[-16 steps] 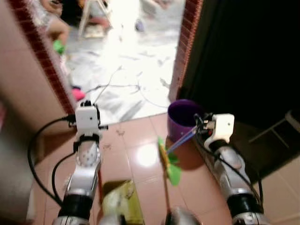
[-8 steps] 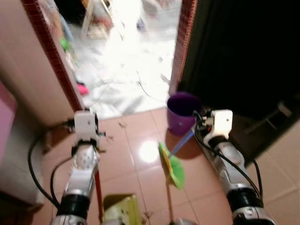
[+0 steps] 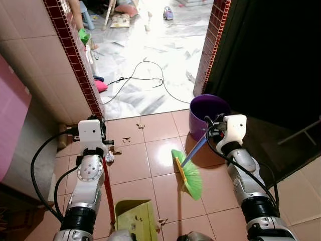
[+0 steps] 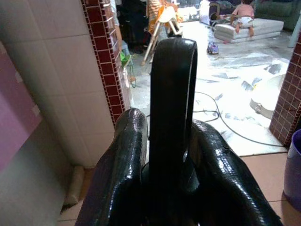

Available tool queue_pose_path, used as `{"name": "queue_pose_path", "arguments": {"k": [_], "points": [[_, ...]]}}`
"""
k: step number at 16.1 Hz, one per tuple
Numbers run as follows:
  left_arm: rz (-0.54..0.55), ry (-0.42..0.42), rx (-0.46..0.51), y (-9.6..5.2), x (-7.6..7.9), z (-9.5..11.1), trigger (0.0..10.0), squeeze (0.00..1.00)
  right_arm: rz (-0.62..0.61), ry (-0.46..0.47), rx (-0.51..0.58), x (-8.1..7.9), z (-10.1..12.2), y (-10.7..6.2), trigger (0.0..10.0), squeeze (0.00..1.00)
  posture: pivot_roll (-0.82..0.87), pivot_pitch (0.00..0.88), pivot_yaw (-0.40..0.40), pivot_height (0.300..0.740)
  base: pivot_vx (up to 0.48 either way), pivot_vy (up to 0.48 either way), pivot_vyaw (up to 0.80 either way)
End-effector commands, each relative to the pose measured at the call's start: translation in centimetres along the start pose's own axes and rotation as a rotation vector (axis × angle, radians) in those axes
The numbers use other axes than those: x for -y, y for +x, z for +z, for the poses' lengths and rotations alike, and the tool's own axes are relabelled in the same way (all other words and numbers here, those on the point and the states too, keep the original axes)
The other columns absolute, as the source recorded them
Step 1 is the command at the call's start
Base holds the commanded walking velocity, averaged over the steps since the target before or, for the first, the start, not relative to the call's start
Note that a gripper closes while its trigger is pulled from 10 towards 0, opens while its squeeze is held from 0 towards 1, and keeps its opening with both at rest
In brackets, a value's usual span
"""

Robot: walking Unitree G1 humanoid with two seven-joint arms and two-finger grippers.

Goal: Sweep floor

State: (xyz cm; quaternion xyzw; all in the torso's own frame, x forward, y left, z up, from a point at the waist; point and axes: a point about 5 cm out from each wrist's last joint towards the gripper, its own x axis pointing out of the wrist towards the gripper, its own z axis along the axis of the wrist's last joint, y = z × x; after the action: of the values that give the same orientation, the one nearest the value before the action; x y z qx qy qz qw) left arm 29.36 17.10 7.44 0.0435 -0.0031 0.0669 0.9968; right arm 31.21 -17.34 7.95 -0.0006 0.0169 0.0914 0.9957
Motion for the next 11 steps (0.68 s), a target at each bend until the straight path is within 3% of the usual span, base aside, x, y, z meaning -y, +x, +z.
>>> {"name": "queue_pose_path", "arguments": {"k": [1,11], "points": [[-0.030,0.017,-0.048,-0.7,0.0,-1.2,10.0,0.00,0.025,0.032,-0.022,-0.6,-0.6,-0.1,10.0,0.00,-0.03,0.000,-0.005,0.740,0.000,0.000,0.00],[-0.051,-0.034,-0.032,-1.9,1.5,-1.3,10.0,0.00,0.053,0.002,-0.063,-0.1,-1.3,-1.4,10.0,0.00,-0.06,0.000,-0.046,0.740,0.000,0.000,0.00]]}}
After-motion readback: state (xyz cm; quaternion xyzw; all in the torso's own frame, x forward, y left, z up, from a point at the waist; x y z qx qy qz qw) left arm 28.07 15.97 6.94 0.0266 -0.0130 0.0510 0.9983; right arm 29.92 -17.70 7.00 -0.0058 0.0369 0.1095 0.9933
